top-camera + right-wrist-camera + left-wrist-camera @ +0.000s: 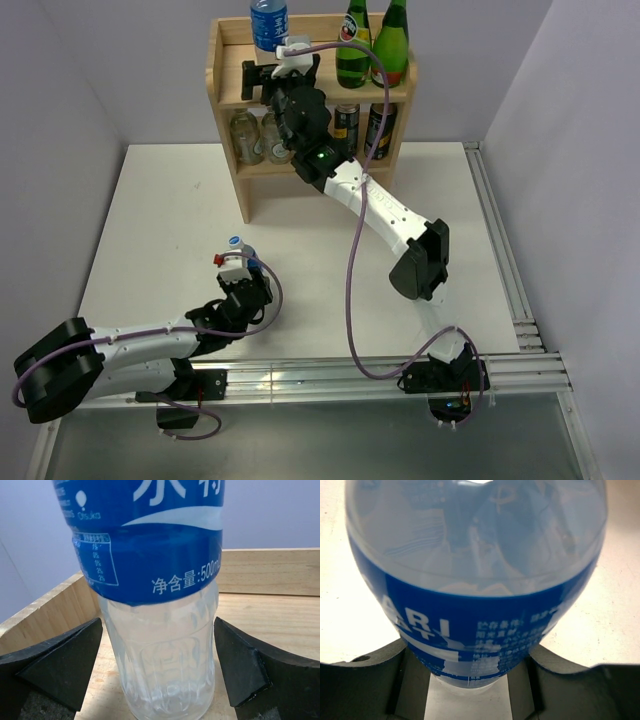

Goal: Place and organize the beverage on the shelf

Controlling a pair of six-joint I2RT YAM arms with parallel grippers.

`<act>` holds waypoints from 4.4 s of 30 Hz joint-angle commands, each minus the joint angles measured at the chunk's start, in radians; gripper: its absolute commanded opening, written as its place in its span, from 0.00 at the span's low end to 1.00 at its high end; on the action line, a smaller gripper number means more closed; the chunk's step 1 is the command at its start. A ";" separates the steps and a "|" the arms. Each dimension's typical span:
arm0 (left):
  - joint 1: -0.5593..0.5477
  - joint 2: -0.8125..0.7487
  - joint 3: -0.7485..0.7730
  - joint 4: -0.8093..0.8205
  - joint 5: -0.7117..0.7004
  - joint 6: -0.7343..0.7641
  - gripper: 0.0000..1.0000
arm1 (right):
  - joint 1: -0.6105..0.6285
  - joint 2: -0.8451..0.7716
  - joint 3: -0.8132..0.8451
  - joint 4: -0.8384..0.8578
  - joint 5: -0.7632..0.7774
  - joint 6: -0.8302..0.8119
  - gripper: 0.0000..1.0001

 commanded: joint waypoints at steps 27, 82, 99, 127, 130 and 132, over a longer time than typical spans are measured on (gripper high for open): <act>-0.004 -0.174 0.081 -0.063 -0.050 0.025 0.00 | 0.083 -0.393 -0.653 0.025 0.256 0.128 1.00; 0.455 0.623 2.106 -0.588 0.310 0.816 0.00 | 0.535 -1.450 -1.885 -0.567 0.572 1.078 0.95; 0.567 0.685 2.092 -0.572 0.425 0.717 0.00 | 0.552 -1.406 -1.897 -0.594 0.590 1.133 0.95; 0.579 0.666 1.938 -0.525 0.411 0.711 0.77 | 0.555 -1.418 -1.905 -0.627 0.594 1.169 0.95; 0.578 0.660 1.936 -0.537 0.413 0.703 0.77 | 0.560 -1.417 -1.905 -0.630 0.592 1.178 0.95; 0.578 0.651 1.931 -0.542 0.413 0.697 0.77 | 0.563 -1.413 -1.905 -0.629 0.594 1.181 0.95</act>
